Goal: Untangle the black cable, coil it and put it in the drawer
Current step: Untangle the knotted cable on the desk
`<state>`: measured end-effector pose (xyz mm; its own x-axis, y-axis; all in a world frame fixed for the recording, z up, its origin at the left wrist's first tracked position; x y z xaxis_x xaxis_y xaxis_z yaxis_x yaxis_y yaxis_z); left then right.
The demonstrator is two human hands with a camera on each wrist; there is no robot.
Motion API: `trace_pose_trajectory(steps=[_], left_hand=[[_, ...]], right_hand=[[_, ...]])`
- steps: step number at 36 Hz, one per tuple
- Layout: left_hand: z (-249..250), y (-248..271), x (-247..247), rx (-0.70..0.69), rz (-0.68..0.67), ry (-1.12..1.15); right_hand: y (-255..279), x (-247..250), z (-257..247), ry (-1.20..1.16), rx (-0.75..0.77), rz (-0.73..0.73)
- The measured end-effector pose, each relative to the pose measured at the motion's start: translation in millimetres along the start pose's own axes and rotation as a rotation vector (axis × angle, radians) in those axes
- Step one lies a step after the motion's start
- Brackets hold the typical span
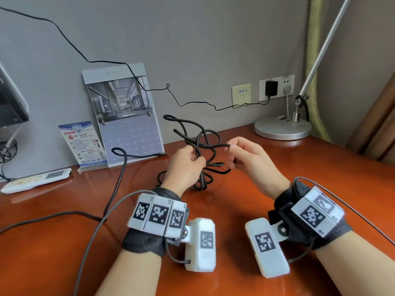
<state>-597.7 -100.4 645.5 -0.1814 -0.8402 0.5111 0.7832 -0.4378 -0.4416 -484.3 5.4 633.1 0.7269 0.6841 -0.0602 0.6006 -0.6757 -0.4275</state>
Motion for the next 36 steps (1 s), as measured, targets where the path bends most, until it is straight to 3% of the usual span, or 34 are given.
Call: trace_pose_trajectory(steps=[3, 9, 15, 22, 28, 31, 36], left_hand=[[-6.5, 4.8, 4.5, 0.001, -0.001, -0.003], [-33.6, 11.4, 26.3, -0.018, 0.043, -0.105], [-46.7, 20.0, 37.5, 0.044, 0.146, 0.023], [-54.9, 27.3, 43.5, 0.030, 0.250, 0.176], [-62.4, 32.0, 41.8, 0.010, 0.220, 0.242], [-59.7, 35.0, 40.5, -0.013, 0.181, 0.196], [-63.1, 33.6, 38.3, 0.000, 0.181, 0.225]], right_hand=[[0.4, 0.3, -4.2, 0.118, 0.035, -0.056], [-7.0, -6.0, -11.0, 0.594, 0.200, -0.175], [-13.5, -28.0, -31.9, 0.939, 0.277, -0.268], [0.0, -61.4, -44.4, 1.090, 0.509, -0.387], [7.4, -87.7, -34.5, 1.170, 0.423, -0.514], [4.9, -92.9, -34.9, 1.159, 0.401, -0.463], [-2.6, -96.3, -35.9, 1.082, 0.425, -0.211]])
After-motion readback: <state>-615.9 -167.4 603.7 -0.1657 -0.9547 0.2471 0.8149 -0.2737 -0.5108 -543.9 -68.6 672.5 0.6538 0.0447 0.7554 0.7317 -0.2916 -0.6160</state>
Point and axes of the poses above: each hand's wrist, its own y-axis away from the middle knuckle, its own x-axis out of the back of the hand, z = x × y, the point moved 3 cm from there along -y, towards the middle knuckle, and after that the axes turned 15 degrees about z, right-handed, at the moved point
